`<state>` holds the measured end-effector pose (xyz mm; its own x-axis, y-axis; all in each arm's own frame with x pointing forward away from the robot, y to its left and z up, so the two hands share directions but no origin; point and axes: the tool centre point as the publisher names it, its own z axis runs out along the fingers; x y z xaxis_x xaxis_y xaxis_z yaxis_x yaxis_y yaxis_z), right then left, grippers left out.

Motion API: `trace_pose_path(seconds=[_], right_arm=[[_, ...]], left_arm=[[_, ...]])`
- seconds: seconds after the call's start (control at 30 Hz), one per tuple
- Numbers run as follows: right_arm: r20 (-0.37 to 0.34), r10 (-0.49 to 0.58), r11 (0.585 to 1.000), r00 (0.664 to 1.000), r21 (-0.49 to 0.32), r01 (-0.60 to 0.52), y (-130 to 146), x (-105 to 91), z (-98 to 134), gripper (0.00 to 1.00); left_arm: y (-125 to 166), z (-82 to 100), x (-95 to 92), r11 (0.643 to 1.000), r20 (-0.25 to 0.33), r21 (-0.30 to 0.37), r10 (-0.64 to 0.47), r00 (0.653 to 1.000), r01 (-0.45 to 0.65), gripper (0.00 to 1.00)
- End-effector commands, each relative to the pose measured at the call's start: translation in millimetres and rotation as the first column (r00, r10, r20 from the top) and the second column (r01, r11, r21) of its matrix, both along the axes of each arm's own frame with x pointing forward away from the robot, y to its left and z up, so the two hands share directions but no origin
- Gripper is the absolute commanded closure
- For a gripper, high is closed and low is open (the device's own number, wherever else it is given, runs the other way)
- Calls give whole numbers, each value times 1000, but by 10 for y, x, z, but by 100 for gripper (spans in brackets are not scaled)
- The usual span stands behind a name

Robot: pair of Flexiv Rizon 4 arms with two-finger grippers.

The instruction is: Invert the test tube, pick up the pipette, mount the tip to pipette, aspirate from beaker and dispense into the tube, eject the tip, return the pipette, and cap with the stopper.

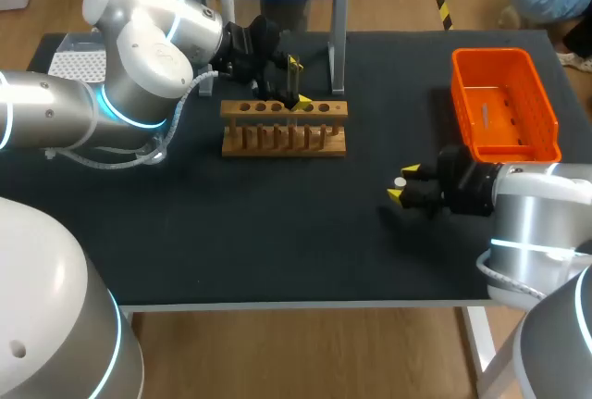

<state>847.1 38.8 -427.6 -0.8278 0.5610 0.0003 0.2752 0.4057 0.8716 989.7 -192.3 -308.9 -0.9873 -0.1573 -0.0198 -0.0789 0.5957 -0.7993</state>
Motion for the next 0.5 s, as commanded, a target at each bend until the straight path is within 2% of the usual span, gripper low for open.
trace_pose_path(seconds=[0.03,0.5], right_arm=[[1,-3,1000,1000,-2,3,13,11,-23,50],[2,-9,1000,1000,-5,9,4,19,-35,55]], left_arm=[[0,-2,7,1000,-1,0,-1,1000,1,0],[0,-2,7,1000,-1,0,-1,1000,1,0]])
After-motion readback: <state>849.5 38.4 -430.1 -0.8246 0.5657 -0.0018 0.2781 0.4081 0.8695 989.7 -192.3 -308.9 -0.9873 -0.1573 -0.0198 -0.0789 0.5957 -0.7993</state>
